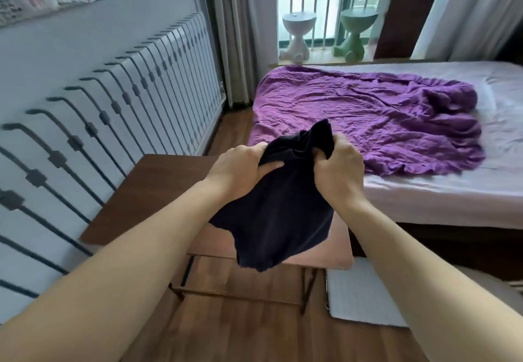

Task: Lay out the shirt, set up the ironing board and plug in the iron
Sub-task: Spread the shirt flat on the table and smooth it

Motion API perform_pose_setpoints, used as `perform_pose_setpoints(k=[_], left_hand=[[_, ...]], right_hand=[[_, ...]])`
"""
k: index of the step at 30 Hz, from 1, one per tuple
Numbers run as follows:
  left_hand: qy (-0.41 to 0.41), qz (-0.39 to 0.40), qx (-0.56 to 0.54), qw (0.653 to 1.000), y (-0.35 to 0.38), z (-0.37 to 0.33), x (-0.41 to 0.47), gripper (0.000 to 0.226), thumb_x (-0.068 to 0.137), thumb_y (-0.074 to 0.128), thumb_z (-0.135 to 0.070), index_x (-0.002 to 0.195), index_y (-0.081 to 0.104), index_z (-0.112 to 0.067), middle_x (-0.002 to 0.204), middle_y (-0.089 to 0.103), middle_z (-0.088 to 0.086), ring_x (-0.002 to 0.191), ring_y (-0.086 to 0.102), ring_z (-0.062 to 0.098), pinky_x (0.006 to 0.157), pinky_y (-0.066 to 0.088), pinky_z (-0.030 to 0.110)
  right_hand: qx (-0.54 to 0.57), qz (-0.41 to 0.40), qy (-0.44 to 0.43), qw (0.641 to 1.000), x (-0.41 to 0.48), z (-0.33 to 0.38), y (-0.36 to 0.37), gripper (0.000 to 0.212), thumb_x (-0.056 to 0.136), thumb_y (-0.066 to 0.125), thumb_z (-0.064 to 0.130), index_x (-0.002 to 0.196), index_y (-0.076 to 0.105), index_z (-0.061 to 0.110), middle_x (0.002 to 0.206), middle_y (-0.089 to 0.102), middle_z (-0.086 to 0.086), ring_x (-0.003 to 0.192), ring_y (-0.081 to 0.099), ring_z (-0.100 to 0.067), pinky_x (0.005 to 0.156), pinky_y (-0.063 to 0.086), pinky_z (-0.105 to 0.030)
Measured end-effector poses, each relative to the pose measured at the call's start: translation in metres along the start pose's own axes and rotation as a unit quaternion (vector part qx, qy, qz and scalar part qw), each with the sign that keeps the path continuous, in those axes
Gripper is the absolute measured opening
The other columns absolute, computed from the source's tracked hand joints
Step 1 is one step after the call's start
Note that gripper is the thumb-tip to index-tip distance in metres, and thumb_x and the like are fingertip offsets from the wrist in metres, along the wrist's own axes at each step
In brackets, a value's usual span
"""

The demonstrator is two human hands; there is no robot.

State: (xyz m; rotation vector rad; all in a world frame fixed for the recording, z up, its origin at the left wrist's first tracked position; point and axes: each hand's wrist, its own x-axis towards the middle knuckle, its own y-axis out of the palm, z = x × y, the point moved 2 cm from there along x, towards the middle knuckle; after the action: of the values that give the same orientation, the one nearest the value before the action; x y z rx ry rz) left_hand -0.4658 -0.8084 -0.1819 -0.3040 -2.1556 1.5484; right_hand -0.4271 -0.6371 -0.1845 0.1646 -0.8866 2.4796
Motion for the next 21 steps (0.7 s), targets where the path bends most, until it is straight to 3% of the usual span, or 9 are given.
perform_pose_setpoints(k=[4,9,13,15,21], left_hand=[[0.018,0.064,-0.002,0.998,0.025,0.009,0.015,0.05,0.088,0.043,-0.058,0.11,0.055,-0.014,0.1,0.069,0.012,0.094,0.064,0.034,0.081,0.051,0.043],[-0.005,0.134,-0.013,0.991,0.055,0.027,0.042,0.047,0.089,0.044,-0.056,0.111,0.054,-0.016,0.104,0.066,0.012,0.097,0.061,0.034,0.082,0.048,0.042],[-0.009,0.172,-0.037,0.984,0.074,0.04,0.059,0.041,0.09,0.046,-0.053,0.112,0.055,-0.02,0.108,0.066,0.01,0.1,0.06,0.032,0.084,0.047,0.04],[-0.004,0.196,-0.061,0.979,0.079,0.045,0.071,0.034,0.09,0.048,-0.051,0.113,0.056,-0.027,0.111,0.066,0.006,0.102,0.06,0.029,0.086,0.047,0.039],[-0.025,0.287,-0.111,0.951,0.089,0.056,0.097,0.029,0.091,0.05,-0.048,0.1,0.062,-0.023,0.099,0.065,-0.001,0.094,0.059,0.02,0.081,0.046,0.033]], right_hand=[[-0.042,0.014,0.042,0.998,0.01,-0.021,0.012,0.019,0.087,0.055,0.014,0.103,0.058,0.005,0.099,0.066,-0.014,0.094,0.06,-0.032,0.079,0.044,-0.035],[-0.067,0.036,0.063,0.995,0.035,-0.047,0.04,0.017,0.084,0.055,0.011,0.1,0.06,0.008,0.096,0.067,-0.01,0.09,0.06,-0.029,0.073,0.041,-0.029],[-0.076,0.062,0.086,0.991,0.051,-0.067,0.062,0.015,0.084,0.054,0.012,0.098,0.058,0.007,0.098,0.066,-0.014,0.091,0.06,-0.032,0.074,0.046,-0.035],[-0.093,0.079,0.089,0.989,0.062,-0.074,0.069,0.014,0.084,0.054,0.013,0.096,0.057,0.008,0.099,0.064,-0.015,0.089,0.058,-0.032,0.07,0.042,-0.033],[-0.151,0.126,0.102,0.975,0.087,-0.077,0.076,0.016,0.082,0.057,0.017,0.095,0.06,0.007,0.097,0.063,-0.013,0.092,0.058,-0.033,0.07,0.038,-0.031]])
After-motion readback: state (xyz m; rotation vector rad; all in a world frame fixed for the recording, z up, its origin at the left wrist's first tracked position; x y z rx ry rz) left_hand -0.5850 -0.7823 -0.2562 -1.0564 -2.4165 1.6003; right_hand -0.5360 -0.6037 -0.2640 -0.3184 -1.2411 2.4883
